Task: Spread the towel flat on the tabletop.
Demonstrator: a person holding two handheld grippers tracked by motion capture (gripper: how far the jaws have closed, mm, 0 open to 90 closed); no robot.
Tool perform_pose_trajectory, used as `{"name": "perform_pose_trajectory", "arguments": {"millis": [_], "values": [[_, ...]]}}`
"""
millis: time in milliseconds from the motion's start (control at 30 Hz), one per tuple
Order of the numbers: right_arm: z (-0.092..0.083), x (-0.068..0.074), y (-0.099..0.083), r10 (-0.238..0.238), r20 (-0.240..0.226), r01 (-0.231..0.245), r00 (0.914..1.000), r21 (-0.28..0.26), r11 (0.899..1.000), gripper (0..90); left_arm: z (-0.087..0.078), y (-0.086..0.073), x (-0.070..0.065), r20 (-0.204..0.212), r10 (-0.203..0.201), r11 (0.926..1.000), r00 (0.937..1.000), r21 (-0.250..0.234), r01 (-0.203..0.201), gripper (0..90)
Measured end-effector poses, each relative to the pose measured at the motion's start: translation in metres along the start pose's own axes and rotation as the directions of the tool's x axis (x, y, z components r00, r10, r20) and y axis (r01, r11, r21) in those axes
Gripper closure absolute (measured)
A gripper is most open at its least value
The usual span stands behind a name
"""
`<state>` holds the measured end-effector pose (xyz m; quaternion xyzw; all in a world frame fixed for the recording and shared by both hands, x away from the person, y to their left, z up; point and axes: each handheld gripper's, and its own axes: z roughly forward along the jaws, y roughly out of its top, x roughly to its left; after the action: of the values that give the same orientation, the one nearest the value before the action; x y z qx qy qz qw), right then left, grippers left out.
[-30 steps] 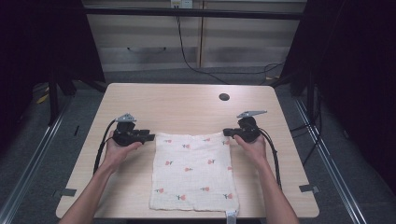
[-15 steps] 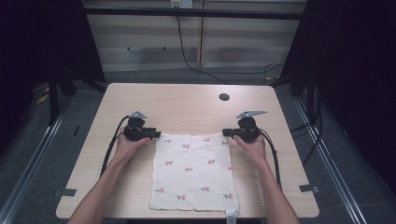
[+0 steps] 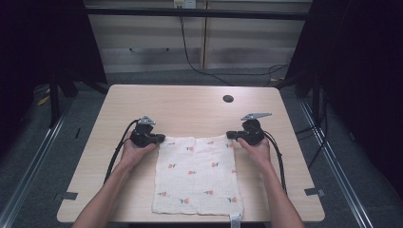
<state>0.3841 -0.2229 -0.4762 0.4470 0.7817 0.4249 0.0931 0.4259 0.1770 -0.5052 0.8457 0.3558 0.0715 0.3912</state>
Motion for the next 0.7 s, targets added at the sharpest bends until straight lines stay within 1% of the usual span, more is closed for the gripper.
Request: {"name": "perform_pose_trajectory", "arguments": {"millis": [33,67,100,167,200,233,433,633,667,700], "values": [[0.0,0.0,0.0,0.004,-0.001,-0.004,1.0,-0.001,1.0,87.6,0.0,0.0,-0.001,0.013,-0.016,0.9999,0.9998,-0.005,0.016,87.9],[0.0,0.0,0.0,0.007,-0.002,-0.007,1.0,-0.003,1.0,87.5,-0.001,0.0,0.0,0.024,-0.015,0.9999,0.9996,-0.007,0.015,88.0],[-0.001,-0.001,0.0,0.011,-0.004,-0.011,0.9999,-0.009,1.0,87.6,-0.002,0.001,-0.001,0.02,-0.014,0.9999,0.9997,-0.007,0.014,88.0],[-0.002,-0.001,0.001,0.014,-0.004,-0.014,0.9999,-0.011,1.0,87.6,-0.006,0.003,-0.001,0.034,-0.02,0.9995,0.9992,-0.024,0.021,88.0],[-0.003,0.0,0.001,0.013,-0.003,-0.013,0.9999,-0.013,1.0,87.5,-0.009,0.004,-0.001,0.031,-0.021,0.9992,0.9993,-0.033,0.022,88.1],[-0.004,0.0,0.001,0.012,-0.003,-0.012,0.9999,-0.014,1.0,87.6,-0.014,0.006,0.0,0.037,-0.026,0.9981,0.999,-0.055,0.028,88.1],[-0.011,0.0,0.006,0.013,0.0,-0.013,0.9999,-0.036,0.999,87.6,-0.033,0.015,0.002,0.042,-0.027,0.9936,0.9988,-0.108,0.032,88.1],[-0.018,0.0,0.011,0.007,0.005,-0.006,1.0,-0.054,0.999,87.6,-0.048,0.022,0.003,0.062,-0.044,0.9841,0.9971,-0.169,0.054,88.2],[-0.019,0.001,0.013,0.004,0.007,-0.003,1.0,-0.055,0.998,87.6,-0.05,0.025,0.003,0.053,-0.041,0.9833,0.9978,-0.175,0.05,88.1],[-0.02,0.001,0.015,-0.002,0.008,0.002,1.0,-0.057,0.998,87.6,-0.052,0.027,0.003,0.055,-0.049,0.9819,0.9973,-0.181,0.058,88.2]]}}
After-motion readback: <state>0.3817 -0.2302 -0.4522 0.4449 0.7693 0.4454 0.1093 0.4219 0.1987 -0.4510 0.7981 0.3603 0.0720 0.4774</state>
